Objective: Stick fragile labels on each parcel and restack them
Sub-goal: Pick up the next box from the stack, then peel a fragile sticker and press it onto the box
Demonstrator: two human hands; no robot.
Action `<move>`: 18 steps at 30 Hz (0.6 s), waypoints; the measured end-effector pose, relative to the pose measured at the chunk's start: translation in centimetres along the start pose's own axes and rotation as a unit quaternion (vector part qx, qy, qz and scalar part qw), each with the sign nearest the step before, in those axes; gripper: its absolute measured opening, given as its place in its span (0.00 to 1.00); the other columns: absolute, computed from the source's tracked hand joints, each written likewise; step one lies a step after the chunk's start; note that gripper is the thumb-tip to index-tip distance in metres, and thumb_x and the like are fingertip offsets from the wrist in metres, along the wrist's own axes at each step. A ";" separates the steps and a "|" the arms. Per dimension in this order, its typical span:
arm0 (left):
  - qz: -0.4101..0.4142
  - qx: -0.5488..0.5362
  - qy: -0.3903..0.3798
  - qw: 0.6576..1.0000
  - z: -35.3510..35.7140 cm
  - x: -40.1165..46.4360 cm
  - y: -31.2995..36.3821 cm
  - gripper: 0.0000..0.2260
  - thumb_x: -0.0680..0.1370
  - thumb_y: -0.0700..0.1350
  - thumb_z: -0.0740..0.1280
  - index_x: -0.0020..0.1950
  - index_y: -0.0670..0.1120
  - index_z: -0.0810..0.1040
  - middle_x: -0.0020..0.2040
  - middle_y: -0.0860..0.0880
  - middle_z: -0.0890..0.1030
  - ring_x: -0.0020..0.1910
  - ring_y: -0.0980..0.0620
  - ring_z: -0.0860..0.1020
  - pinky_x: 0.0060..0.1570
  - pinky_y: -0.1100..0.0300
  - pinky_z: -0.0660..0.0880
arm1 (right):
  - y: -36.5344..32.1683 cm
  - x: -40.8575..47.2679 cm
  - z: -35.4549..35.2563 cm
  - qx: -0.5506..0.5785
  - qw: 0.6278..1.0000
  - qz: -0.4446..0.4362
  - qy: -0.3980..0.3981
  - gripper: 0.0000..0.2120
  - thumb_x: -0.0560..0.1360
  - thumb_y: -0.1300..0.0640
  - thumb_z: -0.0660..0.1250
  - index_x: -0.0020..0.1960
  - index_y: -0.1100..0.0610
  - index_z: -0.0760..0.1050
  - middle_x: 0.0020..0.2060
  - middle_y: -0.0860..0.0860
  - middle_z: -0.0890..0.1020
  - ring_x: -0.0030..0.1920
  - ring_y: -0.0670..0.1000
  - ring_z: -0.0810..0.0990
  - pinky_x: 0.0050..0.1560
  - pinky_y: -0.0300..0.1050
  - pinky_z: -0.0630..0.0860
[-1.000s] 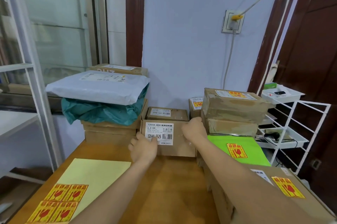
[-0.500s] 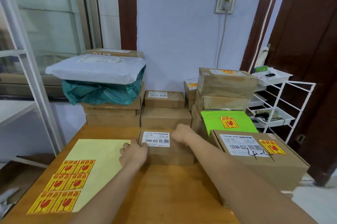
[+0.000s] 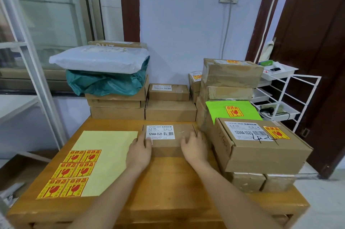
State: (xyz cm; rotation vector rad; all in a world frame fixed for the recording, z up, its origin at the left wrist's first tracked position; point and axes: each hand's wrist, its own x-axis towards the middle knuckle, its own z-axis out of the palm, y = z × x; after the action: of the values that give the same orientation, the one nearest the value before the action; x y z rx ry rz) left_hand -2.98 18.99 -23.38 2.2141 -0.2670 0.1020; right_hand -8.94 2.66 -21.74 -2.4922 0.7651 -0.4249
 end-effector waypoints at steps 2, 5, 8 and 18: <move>0.024 -0.016 0.011 1.000 0.0 -0.5 -0.6 0.20 0.83 0.52 0.52 0.75 0.54 0.61 0.66 0.47 0.74 0.64 0.46 0.71 0.58 0.54 0.69 | 0.8 -0.8 0.4 0.035 0.999 -0.009 0.018 0.24 0.80 0.48 0.54 0.74 0.55 0.63 0.75 0.55 0.61 0.70 0.58 0.65 0.67 0.49 0.66; 0.028 -0.044 0.017 0.999 0.1 -0.6 -1.0 0.19 0.83 0.51 0.53 0.74 0.54 0.64 0.67 0.49 0.74 0.64 0.48 0.71 0.55 0.59 0.67 | 1.4 -1.3 0.9 0.092 0.995 -0.002 0.034 0.23 0.80 0.48 0.55 0.73 0.52 0.65 0.75 0.52 0.60 0.70 0.56 0.66 0.65 0.49 0.67; 0.032 -0.073 0.026 0.996 -0.1 -0.5 -1.1 0.18 0.83 0.48 0.53 0.73 0.54 0.66 0.66 0.50 0.75 0.63 0.49 0.72 0.55 0.61 0.67 | 1.5 -0.8 1.2 0.115 0.992 -0.009 0.050 0.22 0.79 0.48 0.57 0.71 0.53 0.67 0.72 0.52 0.64 0.68 0.56 0.68 0.64 0.49 0.69; 0.012 -0.115 0.038 0.993 -0.4 -0.7 -0.9 0.18 0.83 0.45 0.53 0.73 0.51 0.67 0.66 0.49 0.75 0.64 0.47 0.72 0.57 0.59 0.68 | 1.5 -1.1 1.4 0.135 0.987 0.004 0.082 0.21 0.78 0.50 0.60 0.69 0.56 0.69 0.69 0.53 0.67 0.66 0.57 0.69 0.63 0.49 0.68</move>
State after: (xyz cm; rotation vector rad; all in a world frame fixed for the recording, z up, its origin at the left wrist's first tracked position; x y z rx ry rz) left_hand -3.50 19.96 -23.92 1.9747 -0.2505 0.1619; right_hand -9.91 2.74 -23.87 -2.2199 0.7272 -0.6893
